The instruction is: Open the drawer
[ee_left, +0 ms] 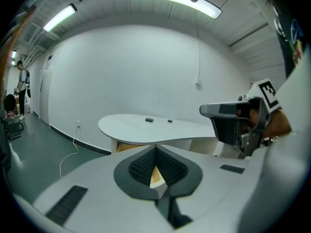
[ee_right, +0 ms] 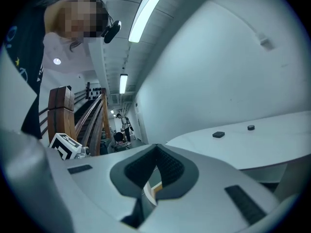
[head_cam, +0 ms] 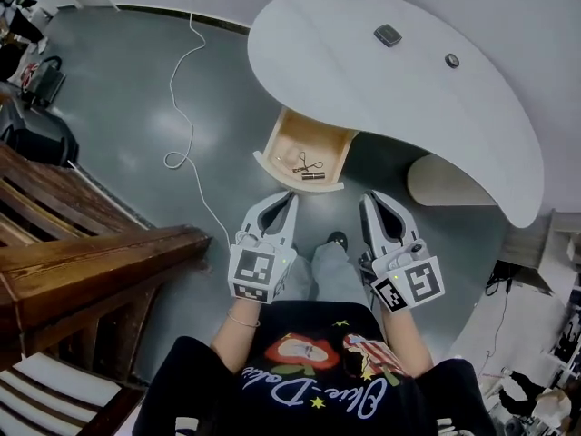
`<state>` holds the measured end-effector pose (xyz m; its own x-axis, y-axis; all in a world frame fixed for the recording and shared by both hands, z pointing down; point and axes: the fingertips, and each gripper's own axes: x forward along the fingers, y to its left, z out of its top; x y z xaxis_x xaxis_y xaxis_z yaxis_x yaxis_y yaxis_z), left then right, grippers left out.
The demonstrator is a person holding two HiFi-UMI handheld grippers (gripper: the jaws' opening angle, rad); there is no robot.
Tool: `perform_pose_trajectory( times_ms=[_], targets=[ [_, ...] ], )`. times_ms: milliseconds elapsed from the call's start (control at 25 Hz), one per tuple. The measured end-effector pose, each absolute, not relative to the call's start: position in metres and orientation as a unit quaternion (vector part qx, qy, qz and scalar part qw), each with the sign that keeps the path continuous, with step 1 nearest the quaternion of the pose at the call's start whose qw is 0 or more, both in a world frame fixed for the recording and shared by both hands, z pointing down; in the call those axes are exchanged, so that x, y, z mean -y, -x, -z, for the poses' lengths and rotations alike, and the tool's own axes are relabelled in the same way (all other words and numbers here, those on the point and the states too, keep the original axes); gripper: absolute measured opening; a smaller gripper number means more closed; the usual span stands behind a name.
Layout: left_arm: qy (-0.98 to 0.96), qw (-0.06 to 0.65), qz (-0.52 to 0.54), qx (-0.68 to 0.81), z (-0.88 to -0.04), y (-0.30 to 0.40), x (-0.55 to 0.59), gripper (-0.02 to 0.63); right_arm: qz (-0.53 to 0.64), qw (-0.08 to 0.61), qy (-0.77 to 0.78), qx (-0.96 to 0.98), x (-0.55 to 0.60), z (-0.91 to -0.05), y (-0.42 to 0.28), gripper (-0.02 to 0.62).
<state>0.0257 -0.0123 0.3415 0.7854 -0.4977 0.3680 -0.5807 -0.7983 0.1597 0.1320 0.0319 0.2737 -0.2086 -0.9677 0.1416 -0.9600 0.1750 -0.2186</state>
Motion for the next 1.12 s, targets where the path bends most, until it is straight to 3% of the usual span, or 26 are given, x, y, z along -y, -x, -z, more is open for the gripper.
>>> perform_pose_trajectory(
  times_ms=[520,1120],
  targets=[
    [-0.963,0.045,-0.116,0.239,-0.262,-0.039,0.008,0.005,0.087,0.022,0.65,-0.755,-0.054,-0.216,-0.137,-0.003],
    [-0.964,0.05,-0.098,0.243,-0.24,-0.028,0.001,0.005,0.048,0.027,0.675,-0.736,-0.07,-0.191,-0.144,-0.003]
  ],
)
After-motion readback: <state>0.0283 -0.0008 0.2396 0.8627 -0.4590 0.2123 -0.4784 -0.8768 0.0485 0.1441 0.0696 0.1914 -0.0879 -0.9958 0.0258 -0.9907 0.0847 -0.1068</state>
